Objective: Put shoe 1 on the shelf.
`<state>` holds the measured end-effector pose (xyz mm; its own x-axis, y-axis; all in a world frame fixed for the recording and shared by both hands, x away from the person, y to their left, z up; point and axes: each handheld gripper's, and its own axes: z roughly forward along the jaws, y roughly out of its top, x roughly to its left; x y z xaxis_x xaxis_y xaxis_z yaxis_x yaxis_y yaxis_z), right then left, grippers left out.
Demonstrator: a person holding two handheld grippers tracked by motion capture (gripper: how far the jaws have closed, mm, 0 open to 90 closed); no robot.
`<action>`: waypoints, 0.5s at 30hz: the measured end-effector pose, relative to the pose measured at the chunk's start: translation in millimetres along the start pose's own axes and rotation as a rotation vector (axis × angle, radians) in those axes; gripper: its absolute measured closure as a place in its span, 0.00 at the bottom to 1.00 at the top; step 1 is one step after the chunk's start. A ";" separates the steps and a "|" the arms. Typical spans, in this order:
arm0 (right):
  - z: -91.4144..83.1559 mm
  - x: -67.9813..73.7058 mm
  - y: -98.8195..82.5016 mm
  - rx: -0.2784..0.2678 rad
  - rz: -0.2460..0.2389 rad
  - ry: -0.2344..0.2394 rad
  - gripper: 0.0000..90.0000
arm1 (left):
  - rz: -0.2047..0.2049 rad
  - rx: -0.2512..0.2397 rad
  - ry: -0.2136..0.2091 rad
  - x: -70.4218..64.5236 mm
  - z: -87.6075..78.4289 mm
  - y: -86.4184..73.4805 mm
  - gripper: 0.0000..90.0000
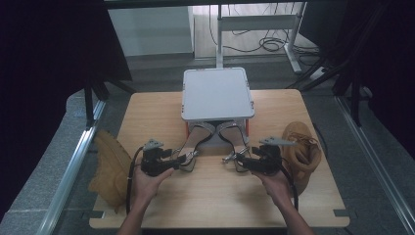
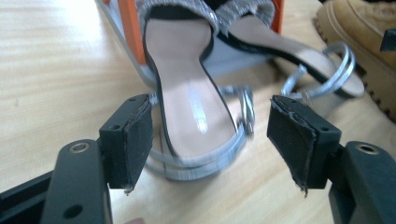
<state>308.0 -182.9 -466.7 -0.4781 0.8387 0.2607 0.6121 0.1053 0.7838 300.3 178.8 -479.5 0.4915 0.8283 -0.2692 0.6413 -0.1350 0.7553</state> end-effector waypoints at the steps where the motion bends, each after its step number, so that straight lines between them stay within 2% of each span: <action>1: -1.1 0.9 -5.1 0.001 -0.014 -0.008 0.31 | 0.014 0.000 0.012 -1.9 -1.4 -4.0 0.34; 4: -1.3 2.4 -20.6 0.024 -0.038 -0.025 0.31 | 0.041 0.017 0.040 -7.6 -4.6 -16.3 0.34; 7: 0.3 3.7 -34.1 0.042 -0.058 -0.040 0.31 | 0.071 0.059 0.068 -13.0 -4.1 -27.2 0.35; 11: 7.0 1.7 -45.7 0.065 -0.063 -0.059 0.30 | 0.065 0.084 0.082 -15.3 -0.9 -35.5 0.35; 12: 9.3 1.1 -47.6 0.072 -0.061 -0.063 0.29 | 0.060 0.107 0.091 -16.8 4.7 -39.0 0.35; 15: 15.2 0.3 -50.7 0.082 -0.069 -0.084 0.29 | 0.057 0.117 0.095 -21.2 14.1 -40.3 0.36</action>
<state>286.4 -179.8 -515.0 -0.4686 0.8694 0.1567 0.6308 0.2051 0.7484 272.5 159.1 -512.6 0.4745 0.8645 -0.1655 0.6808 -0.2413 0.6916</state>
